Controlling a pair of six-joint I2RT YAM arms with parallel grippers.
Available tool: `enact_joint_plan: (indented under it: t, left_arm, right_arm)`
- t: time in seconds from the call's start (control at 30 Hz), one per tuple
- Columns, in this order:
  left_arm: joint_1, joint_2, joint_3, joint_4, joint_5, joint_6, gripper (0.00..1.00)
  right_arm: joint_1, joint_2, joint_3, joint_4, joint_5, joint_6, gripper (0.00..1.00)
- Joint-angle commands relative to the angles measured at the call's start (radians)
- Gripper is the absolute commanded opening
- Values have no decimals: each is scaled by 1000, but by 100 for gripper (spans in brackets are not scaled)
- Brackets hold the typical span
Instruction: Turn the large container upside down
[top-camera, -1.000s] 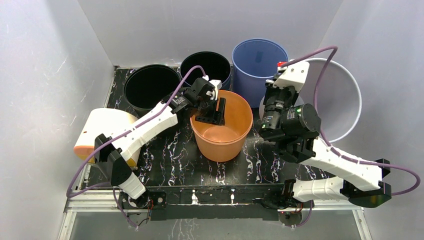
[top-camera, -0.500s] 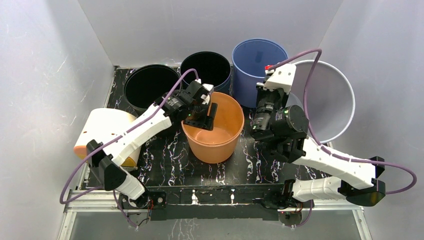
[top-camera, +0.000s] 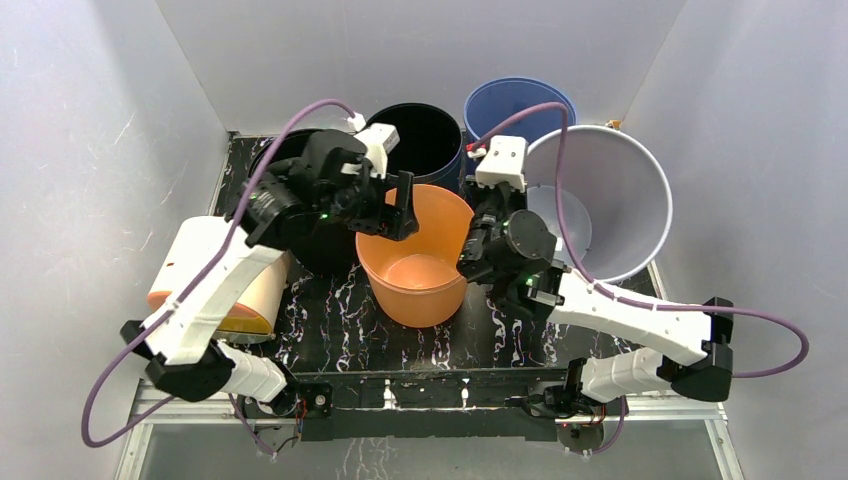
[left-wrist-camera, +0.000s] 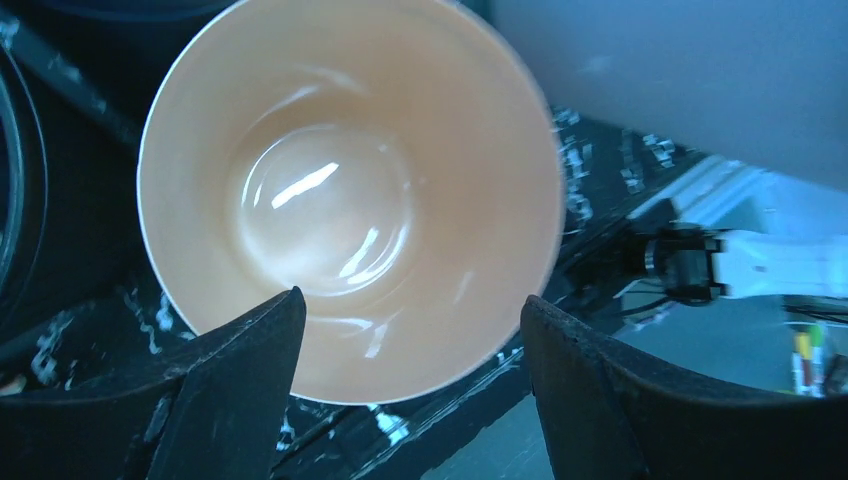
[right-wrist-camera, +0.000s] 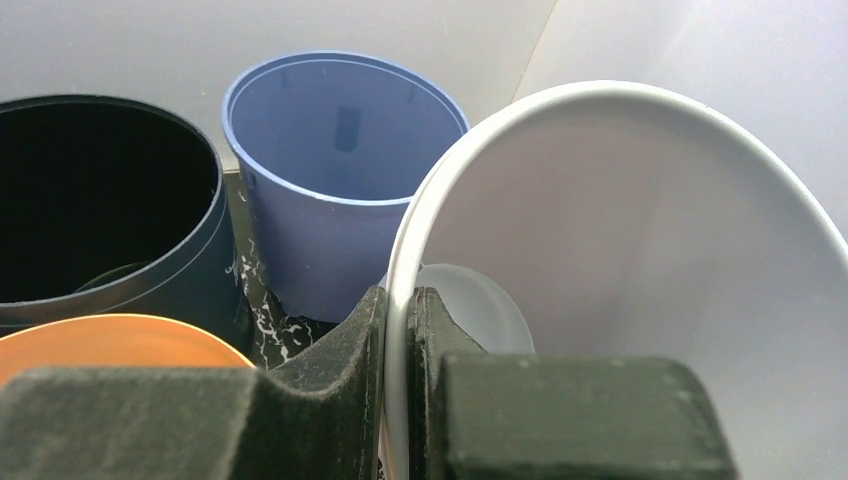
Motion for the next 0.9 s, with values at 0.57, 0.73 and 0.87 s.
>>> enact_joint_plan:
  t: [0.57,0.73,0.87]
  left_arm:
    - [3,-68,-53,169,97,-21,82]
    - [4,-62,-78,209,130,-32,82]
    - [3,-51,-97,261,177,-46,82]
  right_arm:
    - [-428,25,363,-1366,-783,1206,0]
    - [-478,-67,346,-1409,-858,1271,0]
    - [-566,-148,295,-1383,-976,1315,0]
